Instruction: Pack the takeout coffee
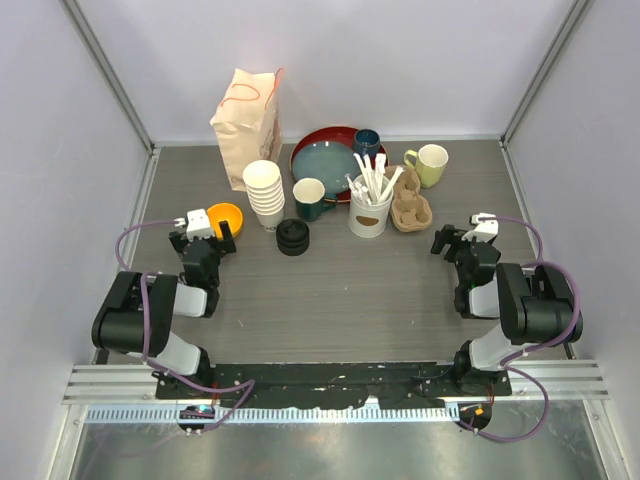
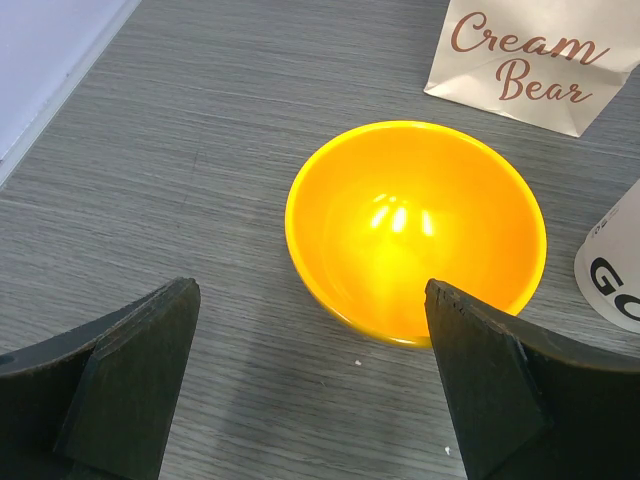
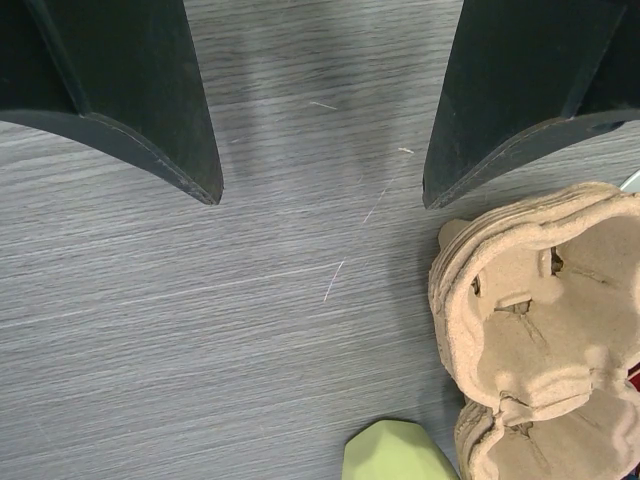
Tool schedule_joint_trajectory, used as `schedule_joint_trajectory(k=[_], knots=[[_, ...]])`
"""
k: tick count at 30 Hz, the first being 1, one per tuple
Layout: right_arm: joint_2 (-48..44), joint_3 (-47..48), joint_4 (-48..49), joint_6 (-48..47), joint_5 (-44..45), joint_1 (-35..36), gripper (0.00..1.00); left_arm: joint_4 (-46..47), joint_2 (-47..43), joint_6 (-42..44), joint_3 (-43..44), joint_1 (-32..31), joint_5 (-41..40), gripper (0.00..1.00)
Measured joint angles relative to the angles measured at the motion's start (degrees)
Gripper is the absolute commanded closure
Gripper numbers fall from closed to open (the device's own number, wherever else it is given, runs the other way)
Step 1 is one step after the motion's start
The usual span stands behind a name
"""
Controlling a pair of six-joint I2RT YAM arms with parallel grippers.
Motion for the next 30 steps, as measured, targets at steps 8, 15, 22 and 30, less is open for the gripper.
schedule_joint_trajectory(k=[8,15,22,30], knots=[[-2.99,-0.22,-1.11,0.15,0.42,0.02,0.14,0.0,0.0,0.0,0.0,0.0,0.0,0.02],[-17.29,1.36,-10.97,1.42,1.81,0.0,0.15,-7.08,-3.45,0.37,1.86,0.0,1.25,0.12],[-25.0,9.38,-23.23,5.57,-2.6,0.0,0.16,-39.98,-7.15,2.54,26.34,1.22,6.54,0.28],[-30.82,17.29,-38.03,7.72,-7.39,0.02,0.18,-71.95,-10.84,2.86,44.81,5.53,21.4,0.38]])
